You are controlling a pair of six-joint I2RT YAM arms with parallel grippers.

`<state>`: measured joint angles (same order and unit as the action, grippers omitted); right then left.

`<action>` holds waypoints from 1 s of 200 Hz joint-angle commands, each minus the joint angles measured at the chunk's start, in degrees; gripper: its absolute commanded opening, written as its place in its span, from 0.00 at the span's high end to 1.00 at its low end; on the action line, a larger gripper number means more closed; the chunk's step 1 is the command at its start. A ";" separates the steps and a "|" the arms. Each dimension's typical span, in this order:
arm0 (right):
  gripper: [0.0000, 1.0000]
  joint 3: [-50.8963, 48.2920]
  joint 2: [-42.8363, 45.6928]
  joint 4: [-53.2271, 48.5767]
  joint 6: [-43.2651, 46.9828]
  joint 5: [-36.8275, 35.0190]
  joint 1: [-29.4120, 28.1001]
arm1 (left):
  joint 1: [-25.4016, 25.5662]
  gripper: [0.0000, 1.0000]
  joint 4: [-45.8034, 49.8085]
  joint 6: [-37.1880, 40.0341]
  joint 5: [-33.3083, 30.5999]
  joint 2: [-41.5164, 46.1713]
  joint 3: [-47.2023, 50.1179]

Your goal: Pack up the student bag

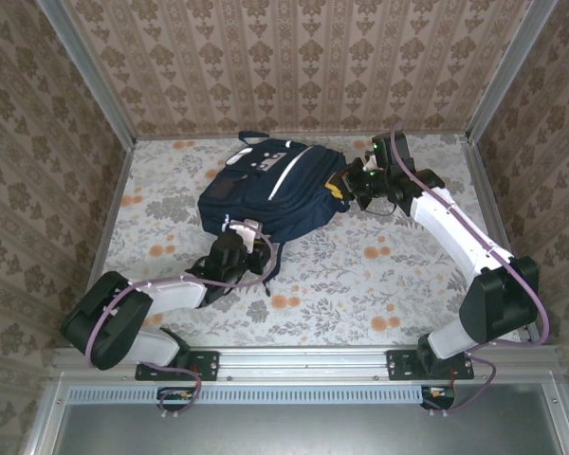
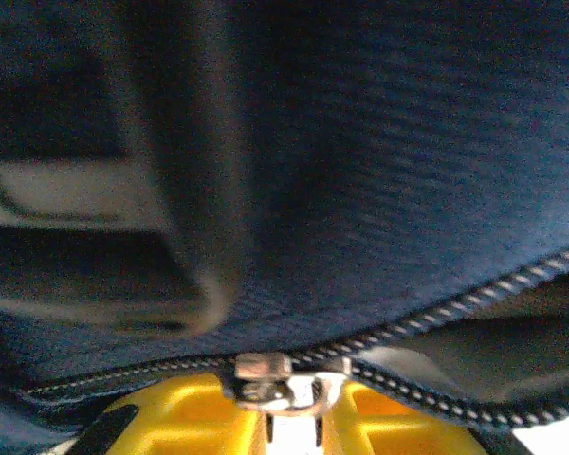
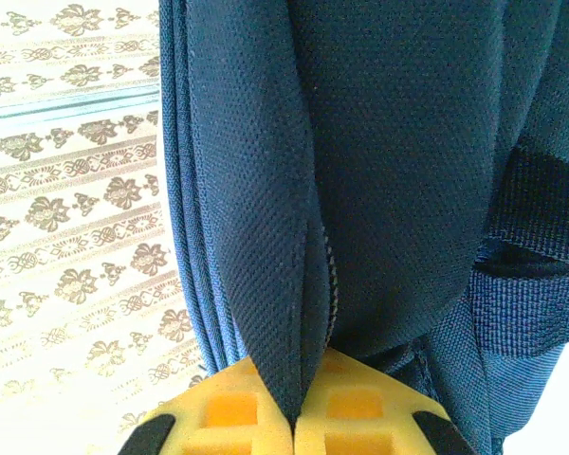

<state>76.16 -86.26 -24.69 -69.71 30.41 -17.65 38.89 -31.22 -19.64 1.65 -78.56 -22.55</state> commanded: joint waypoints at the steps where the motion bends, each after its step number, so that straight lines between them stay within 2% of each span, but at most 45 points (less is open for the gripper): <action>1: 1.00 0.64 4.78 6.59 -1.67 5.12 -1.23 | -0.47 0.90 -1.27 2.21 0.59 1.22 -1.92; 27: 1.00 -0.73 4.52 6.58 -0.64 4.40 -1.27 | 0.10 1.00 1.12 2.56 1.77 4.70 -0.97; 86: 1.00 -3.39 3.82 6.63 1.07 2.12 -2.00 | 1.82 1.00 7.90 0.84 5.68 12.51 -2.09; 146: 1.00 -3.22 2.05 7.88 0.32 1.50 -2.06 | 4.02 1.00 7.61 -2.36 9.25 8.15 -7.11; 192: 1.00 -2.25 0.44 7.62 0.67 1.29 -1.52 | 5.46 1.00 10.41 -3.11 8.33 7.47 -8.58; 200: 1.00 -1.98 0.37 7.38 0.86 1.56 -1.17 | 5.06 0.94 11.29 -3.32 7.84 8.08 -7.71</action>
<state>71.70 -86.17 -23.88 -68.99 27.55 -18.59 43.57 -21.89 -21.39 7.99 -71.40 -29.45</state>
